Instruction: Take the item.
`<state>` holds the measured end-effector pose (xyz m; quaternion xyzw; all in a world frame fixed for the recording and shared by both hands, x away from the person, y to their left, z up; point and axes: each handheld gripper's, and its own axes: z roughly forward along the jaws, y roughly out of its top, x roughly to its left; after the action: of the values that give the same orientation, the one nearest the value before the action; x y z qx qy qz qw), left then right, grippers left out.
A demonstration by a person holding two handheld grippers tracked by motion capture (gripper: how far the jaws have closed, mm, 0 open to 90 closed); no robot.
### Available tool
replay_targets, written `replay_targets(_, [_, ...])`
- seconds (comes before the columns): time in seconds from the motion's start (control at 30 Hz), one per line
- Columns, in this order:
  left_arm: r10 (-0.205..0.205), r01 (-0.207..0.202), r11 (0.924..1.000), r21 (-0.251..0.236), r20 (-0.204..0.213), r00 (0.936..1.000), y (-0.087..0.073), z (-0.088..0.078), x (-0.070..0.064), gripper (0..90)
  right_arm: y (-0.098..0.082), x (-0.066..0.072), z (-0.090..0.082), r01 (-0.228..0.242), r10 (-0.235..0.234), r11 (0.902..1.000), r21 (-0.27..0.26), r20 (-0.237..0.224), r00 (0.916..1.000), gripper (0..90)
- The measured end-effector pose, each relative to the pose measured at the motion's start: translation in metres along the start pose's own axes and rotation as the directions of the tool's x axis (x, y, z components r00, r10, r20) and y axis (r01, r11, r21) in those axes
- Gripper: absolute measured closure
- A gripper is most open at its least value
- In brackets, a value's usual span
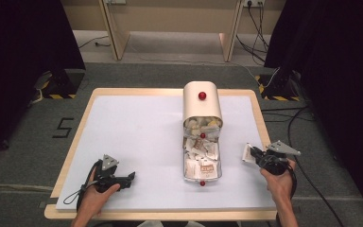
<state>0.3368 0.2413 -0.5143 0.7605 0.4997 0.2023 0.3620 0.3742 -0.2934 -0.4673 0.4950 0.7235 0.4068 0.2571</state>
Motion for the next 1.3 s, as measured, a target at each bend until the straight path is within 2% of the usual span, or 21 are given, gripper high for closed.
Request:
replay_targets(0.27, [0.0,0.0,1.0,0.0,0.001,1.0,0.0,0.0,0.0,8.3,-0.002,0.0,0.003,-0.002,0.002,0.9998,0.018,-0.001,1.0,83.2])
replay_targets(0.5, [0.0,0.0,1.0,0.0,0.0,1.0,0.0,0.0,0.0,8.3,-0.006,-0.002,0.009,0.019,-0.019,0.9986,0.049,0.016,0.9997,82.9])
replay_targets(0.63, [0.001,-0.001,1.0,0.0,0.0,1.0,0.0,0.0,0.0,8.2,-0.007,-0.002,0.01,0.014,-0.015,0.9981,0.059,0.02,0.9997,81.7])
replay_targets(0.7, [0.0,0.0,1.0,0.0,0.0,1.0,0.0,0.0,0.0,8.3,-0.008,-0.003,0.01,0.019,-0.021,0.9978,0.064,0.027,0.9994,78.8])
replay_targets(0.73, [0.0,0.0,1.0,0.0,0.0,1.0,0.0,0.0,0.0,8.3,-0.008,-0.003,0.01,0.013,-0.015,0.9979,0.064,0.032,0.9994,76.3])
replay_targets(0.77, [0.0,0.0,1.0,0.0,0.0,1.0,0.0,0.0,0.0,8.3,-0.008,-0.004,0.01,-0.015,0.013,0.9976,0.067,0.031,0.9994,72.8])
replay_targets(0.83, [0.0,0.0,1.0,0.0,0.001,1.0,0.0,0.0,0.0,8.3,-0.008,-0.004,0.009,-0.013,0.011,0.9981,0.061,0.036,0.9993,66.6])
replay_targets(0.93, [0.0,0.0,1.0,0.0,0.0,1.0,0.0,0.0,0.0,8.2,-0.005,-0.001,0.007,-0.027,0.025,0.9989,0.039,0.066,0.9975,58.0])
replay_targets(1.1, [0.0,0.0,1.0,0.0,0.0,1.0,0.0,0.0,0.0,8.3,-0.001,0.004,0.005,-0.035,0.034,0.9994,0.004,0.057,0.9978,52.1])
replay_targets(1.3, [0.0,0.0,1.0,0.001,0.0,1.0,0.0,0.0,0.0,8.3,-0.001,0.006,0.007,-0.054,0.053,0.9985,0.011,0.051,0.9972,45.8])
